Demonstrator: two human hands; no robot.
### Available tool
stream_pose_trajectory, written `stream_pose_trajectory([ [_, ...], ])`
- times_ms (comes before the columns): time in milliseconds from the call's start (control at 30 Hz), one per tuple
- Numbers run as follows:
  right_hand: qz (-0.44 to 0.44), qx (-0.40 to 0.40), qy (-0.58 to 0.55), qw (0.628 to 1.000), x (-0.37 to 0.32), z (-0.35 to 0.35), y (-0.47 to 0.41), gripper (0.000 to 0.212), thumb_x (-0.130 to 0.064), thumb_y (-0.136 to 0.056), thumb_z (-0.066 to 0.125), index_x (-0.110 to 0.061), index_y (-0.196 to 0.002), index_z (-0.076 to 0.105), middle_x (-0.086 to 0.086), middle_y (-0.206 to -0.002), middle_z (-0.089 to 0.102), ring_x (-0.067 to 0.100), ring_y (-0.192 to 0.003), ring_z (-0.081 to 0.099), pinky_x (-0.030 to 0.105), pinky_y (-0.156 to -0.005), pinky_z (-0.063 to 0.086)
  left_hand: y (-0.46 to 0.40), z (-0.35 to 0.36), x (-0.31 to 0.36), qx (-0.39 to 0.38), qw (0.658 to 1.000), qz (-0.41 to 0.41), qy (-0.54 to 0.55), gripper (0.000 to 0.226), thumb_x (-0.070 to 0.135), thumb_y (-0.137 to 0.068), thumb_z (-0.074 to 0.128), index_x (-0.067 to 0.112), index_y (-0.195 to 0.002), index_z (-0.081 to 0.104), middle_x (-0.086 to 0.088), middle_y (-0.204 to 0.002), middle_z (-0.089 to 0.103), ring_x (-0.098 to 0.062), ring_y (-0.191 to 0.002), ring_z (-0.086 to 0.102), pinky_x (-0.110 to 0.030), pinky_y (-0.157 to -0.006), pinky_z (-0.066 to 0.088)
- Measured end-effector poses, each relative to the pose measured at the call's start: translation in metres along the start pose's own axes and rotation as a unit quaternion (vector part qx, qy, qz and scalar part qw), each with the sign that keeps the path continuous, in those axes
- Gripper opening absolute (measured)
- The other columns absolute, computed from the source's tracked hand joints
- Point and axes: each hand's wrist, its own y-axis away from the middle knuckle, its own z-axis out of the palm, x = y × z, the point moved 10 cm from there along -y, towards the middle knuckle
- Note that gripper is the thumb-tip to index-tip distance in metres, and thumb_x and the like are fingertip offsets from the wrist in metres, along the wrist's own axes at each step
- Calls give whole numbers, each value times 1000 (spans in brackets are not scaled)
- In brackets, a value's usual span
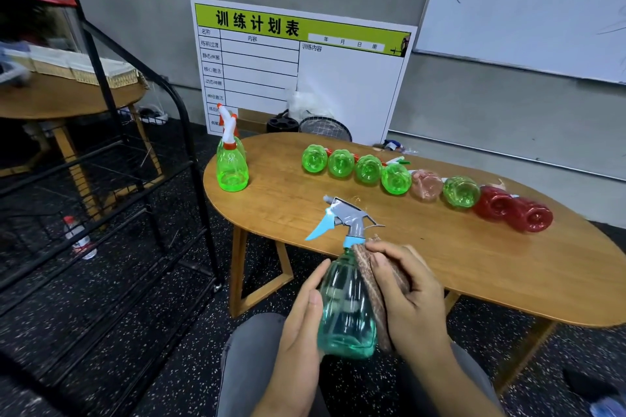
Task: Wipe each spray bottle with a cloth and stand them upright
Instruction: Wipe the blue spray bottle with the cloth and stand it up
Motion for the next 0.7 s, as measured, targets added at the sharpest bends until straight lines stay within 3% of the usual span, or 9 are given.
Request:
stream_pose_trajectory([
  [100, 13, 0, -11, 1000, 2, 3, 2, 20, -24, -96, 64, -27, -108, 80, -3, -101, 72, 17, -100, 69, 17, -85, 49, 1, 2, 1, -11, 1000, -2, 4, 43, 37, -108, 36, 38, -149, 50, 0, -137, 71, -25, -125, 70, -36, -90, 62],
  [167, 17, 3, -17, 1000, 1, 3, 4, 20, -23, -96, 64, -26, -107, 80, -1, -100, 71, 16, -99, 69, 15, -84, 49, 3, 5, 3, -20, 1000, 9, -6, 43, 48, -109, 41, 39, -151, 49, 1, -142, 68, -24, -129, 67, -39, -98, 59],
  [267, 10, -6, -14, 1000, 0, 6, 7, 16, -22, -100, 67, -26, -108, 80, -1, -100, 69, 18, -97, 68, 16, -83, 49, 5, 9, 7, -30, 998, 36, -47, 79, 65, -86, 74, 38, -154, 44, 7, -145, 65, -19, -135, 63, -40, -108, 53],
  [333, 0, -8, -7, 1000, -2, 4, 5, 18, -25, -98, 66, -28, -109, 80, -3, -100, 68, 19, -98, 68, 18, -83, 50, 5, 12, 10, -33, 995, 63, -71, 88, 56, -79, 85, 35, -153, 44, 9, -143, 67, -16, -133, 63, -30, -105, 54],
  [433, -8, -2, 1, 1000, -3, 0, -2, 19, -29, -98, 65, -31, -110, 80, -5, -100, 68, 21, -99, 68, 23, -85, 52, 7, 9, 12, -23, 993, 89, -80, 76, 50, -81, 76, 40, -151, 49, 21, -142, 65, -4, -133, 61, -21, -104, 52],
  [567, -14, -25, 21, 999, -5, 4, -6, 18, -33, -100, 65, -35, -112, 79, -7, -99, 65, 18, -97, 67, 19, -81, 50, 2, 3, 8, -6, 992, 87, -91, 57, 59, -89, 61, 59, -146, 50, 26, -152, 55, -2, -143, 50, -39, -121, 42],
  [700, -45, -66, 100, 992, -6, 14, -1, 23, -41, -103, 61, -38, -120, 75, -12, -99, 60, 17, -91, 65, 23, -74, 52, 2, 2, 9, 5, 994, 83, -67, 45, 47, -98, 51, 63, -140, 54, 30, -144, 60, 0, -134, 58, -27, -107, 52],
])
